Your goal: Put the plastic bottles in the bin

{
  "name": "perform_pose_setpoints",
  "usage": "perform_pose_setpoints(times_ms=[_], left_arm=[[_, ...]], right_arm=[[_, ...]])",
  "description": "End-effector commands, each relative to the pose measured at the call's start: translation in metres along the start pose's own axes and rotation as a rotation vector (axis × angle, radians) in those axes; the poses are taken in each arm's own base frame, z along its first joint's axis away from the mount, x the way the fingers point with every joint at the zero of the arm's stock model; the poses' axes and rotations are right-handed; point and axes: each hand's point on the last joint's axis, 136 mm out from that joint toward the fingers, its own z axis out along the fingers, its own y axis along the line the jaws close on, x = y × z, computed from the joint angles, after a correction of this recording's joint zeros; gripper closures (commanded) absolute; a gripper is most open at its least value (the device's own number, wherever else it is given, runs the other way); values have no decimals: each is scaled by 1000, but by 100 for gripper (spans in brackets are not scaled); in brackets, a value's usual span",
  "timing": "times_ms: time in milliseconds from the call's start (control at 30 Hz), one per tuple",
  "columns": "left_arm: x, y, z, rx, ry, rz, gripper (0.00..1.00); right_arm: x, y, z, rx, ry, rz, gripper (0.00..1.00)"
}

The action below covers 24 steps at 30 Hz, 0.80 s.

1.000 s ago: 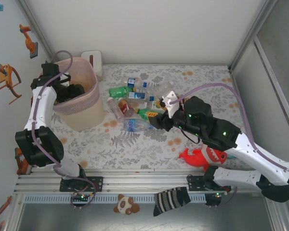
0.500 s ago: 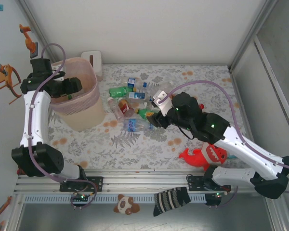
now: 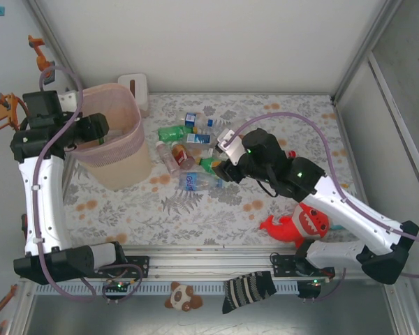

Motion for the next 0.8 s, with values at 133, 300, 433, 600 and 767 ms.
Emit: perform_pose_setpoints(times_ms=[133,300,433,600,767], left_arm=[[12,-32,-32,177,-55,16,27],[19,-76,-54,426,-98,45,28],[33,-108,-63,573,-101,92,28],[53,-134,-60,666,-68,127,27],[70,-143,-54,705,-42,124,27]], right_arm=[[27,-3,15,-43,123,-95,47],[73,-11,34,-60,288,-197,48],[110,-29,52,-42,421,-278,49],[148,-28,76,-129,568,-434,50],[163,-9,104,-275,580,-475,53]])
